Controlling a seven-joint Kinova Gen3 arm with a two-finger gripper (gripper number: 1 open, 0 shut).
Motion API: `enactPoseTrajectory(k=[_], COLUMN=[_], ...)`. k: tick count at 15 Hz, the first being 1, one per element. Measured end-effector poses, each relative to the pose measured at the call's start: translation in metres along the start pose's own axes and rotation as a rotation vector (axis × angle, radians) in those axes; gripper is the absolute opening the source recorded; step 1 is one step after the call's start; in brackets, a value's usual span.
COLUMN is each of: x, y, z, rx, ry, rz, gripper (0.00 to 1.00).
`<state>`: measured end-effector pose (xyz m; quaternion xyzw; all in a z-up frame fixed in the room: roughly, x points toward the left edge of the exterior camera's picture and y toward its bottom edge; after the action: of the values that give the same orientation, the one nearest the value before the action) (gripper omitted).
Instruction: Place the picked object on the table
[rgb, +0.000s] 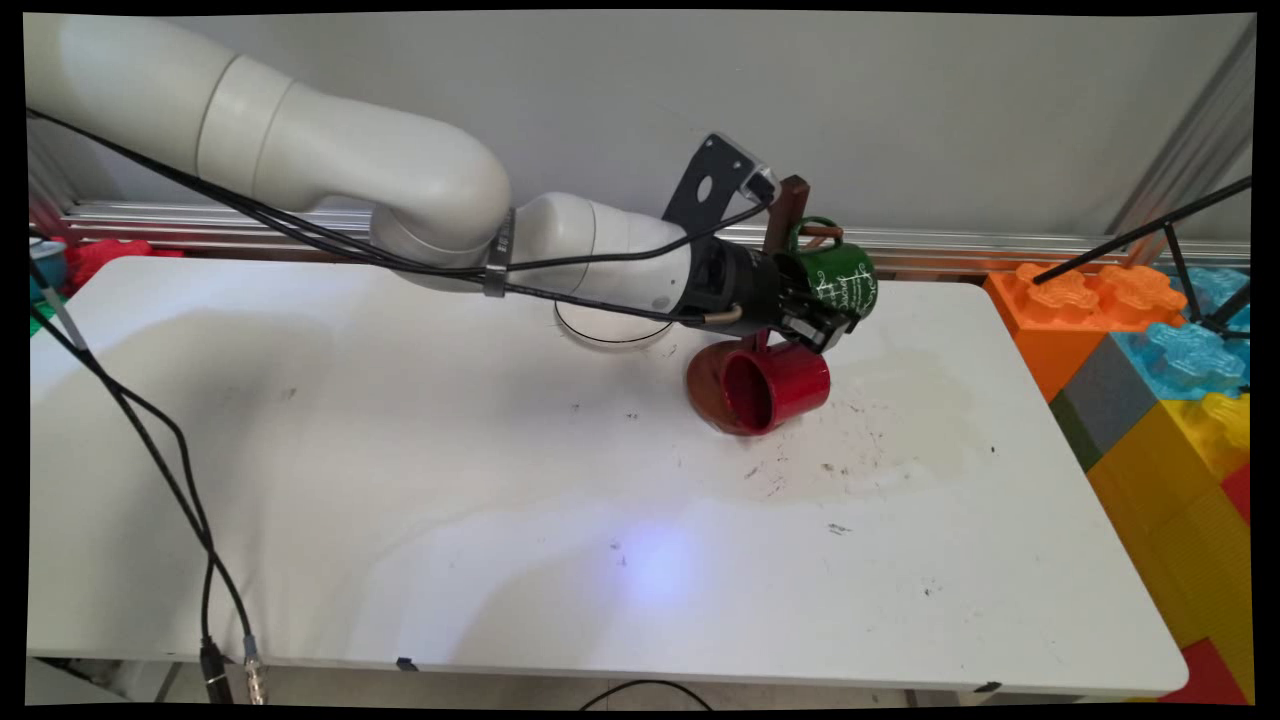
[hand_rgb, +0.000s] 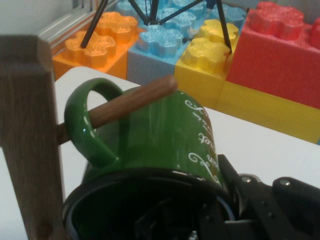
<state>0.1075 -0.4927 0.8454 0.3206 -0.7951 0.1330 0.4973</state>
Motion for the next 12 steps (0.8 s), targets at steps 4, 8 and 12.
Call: enactPoseTrajectory(k=[4, 8, 12], x=[0.004, 0.008, 0.012], y=[0.002, 0.007, 0.012], z=[-0.009, -0.021, -0.032], rx=[-0.016, -0.041, -0.066], ry=[0.013, 0.026, 0.037], rz=[0.008, 0.018, 0.031], gripper=[0.0, 0.0, 0.0])
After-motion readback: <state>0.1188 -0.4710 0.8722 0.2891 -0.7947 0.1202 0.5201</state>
